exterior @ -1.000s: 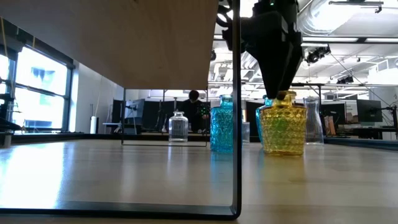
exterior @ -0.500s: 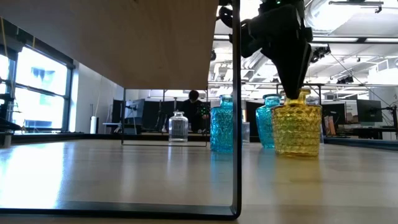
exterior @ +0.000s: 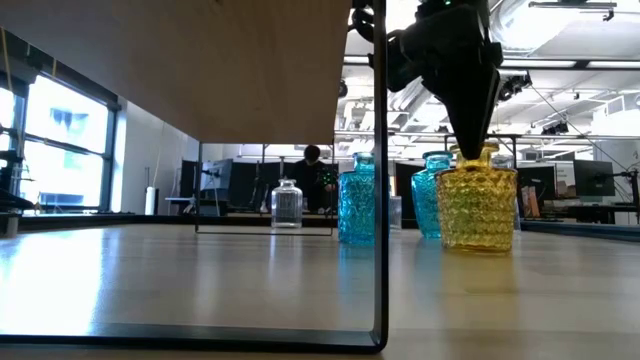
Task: Sort vases onto shelf
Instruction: Put the top yellow vase on the shelf
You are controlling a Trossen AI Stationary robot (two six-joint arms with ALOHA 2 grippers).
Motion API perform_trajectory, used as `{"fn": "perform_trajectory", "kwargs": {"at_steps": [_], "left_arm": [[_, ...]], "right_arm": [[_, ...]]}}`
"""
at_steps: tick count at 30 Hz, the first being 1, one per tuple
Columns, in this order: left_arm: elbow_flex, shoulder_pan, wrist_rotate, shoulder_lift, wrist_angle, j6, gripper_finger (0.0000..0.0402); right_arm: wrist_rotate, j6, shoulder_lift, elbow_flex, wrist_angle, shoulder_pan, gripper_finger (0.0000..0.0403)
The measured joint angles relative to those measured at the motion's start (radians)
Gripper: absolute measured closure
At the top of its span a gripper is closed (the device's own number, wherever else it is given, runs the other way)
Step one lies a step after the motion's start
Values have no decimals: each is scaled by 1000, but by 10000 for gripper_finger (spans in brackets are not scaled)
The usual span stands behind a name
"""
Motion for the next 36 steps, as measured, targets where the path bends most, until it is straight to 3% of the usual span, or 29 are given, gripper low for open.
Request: {"fn": "perform_trajectory", "kwargs": {"at_steps": [8,18,27,36], "left_arm": [[0,0,0,0,0,0,396],[0,0,0,0,0,-3,396],[0,0,0,0,0,-2,396],[0,0,0,0,0,-1,396]], "right_arm": [[-20,32,2,78,-47,17,393],[35,80,1,344,-318,15,397],[116,97,2,613,-305,3,397],[136,67,3,734,-308,-21,398]]}}
